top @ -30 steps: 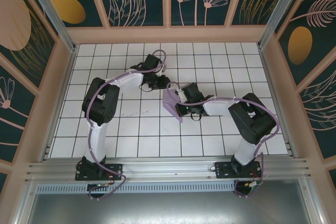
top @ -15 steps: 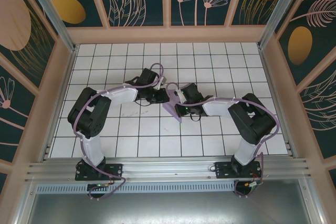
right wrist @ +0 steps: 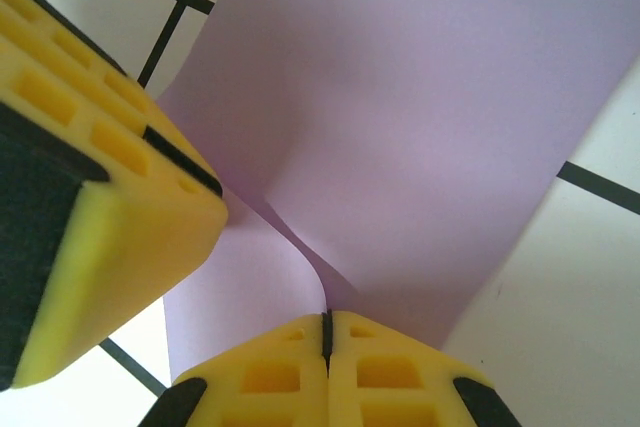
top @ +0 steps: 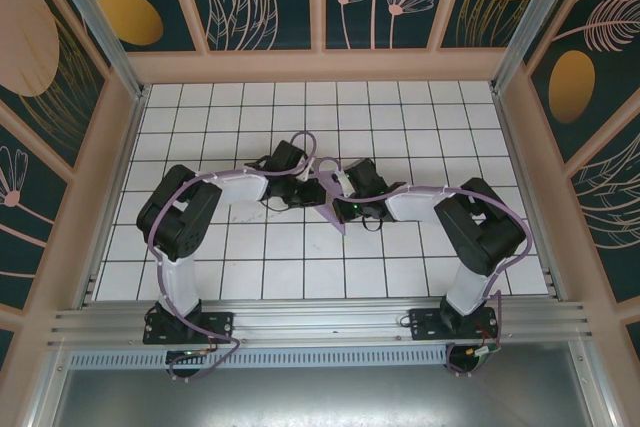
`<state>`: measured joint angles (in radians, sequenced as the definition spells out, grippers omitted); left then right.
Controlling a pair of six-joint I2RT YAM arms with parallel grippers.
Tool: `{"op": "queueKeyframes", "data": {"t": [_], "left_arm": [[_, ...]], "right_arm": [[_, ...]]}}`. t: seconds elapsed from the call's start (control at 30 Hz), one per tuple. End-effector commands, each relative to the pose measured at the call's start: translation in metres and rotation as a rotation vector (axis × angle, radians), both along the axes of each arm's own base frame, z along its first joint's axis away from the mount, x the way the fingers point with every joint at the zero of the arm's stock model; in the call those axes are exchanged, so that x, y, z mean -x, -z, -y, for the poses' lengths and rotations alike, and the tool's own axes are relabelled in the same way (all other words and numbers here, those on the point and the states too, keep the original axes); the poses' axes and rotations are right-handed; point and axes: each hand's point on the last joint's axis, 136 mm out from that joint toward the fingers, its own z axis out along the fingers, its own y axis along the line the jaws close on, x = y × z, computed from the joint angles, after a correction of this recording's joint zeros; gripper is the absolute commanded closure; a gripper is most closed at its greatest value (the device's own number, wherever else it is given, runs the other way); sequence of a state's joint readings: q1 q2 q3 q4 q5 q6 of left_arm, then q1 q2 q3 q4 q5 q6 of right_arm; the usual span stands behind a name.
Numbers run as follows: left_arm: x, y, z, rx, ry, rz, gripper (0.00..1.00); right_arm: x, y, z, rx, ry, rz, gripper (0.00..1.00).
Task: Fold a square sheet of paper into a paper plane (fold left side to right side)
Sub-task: Third fold the triangle at the center of the table.
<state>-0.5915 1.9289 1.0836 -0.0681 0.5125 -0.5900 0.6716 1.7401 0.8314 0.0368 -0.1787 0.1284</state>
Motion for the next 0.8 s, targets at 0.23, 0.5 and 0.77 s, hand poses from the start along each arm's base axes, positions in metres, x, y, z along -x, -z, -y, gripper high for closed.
{"op": "queueKeyframes", "data": {"t": [0.23,0.5,0.77], "left_arm": [[0.005,0.017,-0.008,-0.029,-0.032,-0.003,0.83],[0.013,0.039,-0.023,-0.099,-0.053,-0.029,0.83],[0.016,0.054,-0.032,-0.155,-0.067,-0.040,0.84]], "right_arm": [[0.022,0.023,0.008,0.082,-0.035,-0.090,1.00],[0.008,0.007,0.002,0.044,-0.002,-0.070,1.00],[-0.024,-0.051,-0.001,-0.109,0.102,-0.025,0.72]]}}
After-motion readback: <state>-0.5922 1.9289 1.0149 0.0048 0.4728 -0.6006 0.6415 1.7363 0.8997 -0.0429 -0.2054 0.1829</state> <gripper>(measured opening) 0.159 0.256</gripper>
